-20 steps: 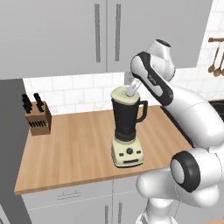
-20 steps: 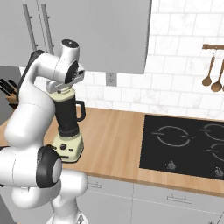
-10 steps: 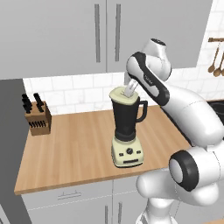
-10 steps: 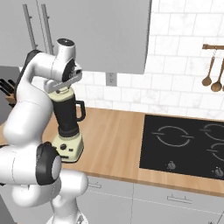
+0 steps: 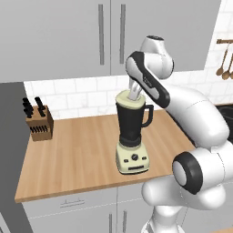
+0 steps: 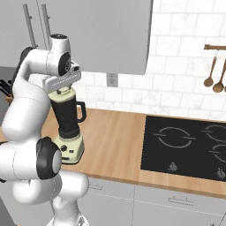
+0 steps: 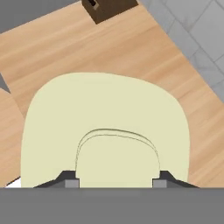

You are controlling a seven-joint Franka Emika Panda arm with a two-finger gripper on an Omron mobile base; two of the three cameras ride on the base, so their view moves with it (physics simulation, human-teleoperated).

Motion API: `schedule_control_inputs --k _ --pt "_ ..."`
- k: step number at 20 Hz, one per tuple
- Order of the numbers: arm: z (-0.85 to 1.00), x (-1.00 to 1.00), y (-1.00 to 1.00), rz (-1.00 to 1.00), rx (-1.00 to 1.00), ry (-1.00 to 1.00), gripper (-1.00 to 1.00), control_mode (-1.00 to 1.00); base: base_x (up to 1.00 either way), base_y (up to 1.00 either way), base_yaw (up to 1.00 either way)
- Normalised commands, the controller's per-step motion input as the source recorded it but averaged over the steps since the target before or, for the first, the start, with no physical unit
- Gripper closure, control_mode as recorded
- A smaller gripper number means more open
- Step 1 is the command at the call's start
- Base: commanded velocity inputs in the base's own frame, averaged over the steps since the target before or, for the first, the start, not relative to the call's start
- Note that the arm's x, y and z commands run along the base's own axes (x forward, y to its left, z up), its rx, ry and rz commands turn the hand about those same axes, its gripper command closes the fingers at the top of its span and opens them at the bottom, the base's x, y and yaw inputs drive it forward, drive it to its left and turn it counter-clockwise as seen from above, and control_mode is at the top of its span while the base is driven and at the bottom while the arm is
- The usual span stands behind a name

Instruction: Close the lid blender by securely placing the lid on top.

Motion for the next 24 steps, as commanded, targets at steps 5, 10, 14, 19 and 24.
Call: schedule_control_inputs --k 5,10,14,19,24 --pt "-0.01 -0.04 0.0 0.0 -0.02 0.0 1.0 -1.0 0.0 0.0 0.0" --pt "-0.19 -0.02 0.04 0.0 -0.02 0.0 1.0 -1.0 0.0 0.0 0.0" --pt "-0.47 -0.03 0.17 0.0 -0.02 0.04 1.0 -1.0 0.0 0.0 0.0" --pt "-0.23 -0.01 0.12 0.0 0.0 0.0 1.0 -1.0 0.0 0.0 0.0" --pt "-0.08 0.0 0.13 0.0 -0.04 -0.01 1.0 -1.0 0.0 0.0 0.0"
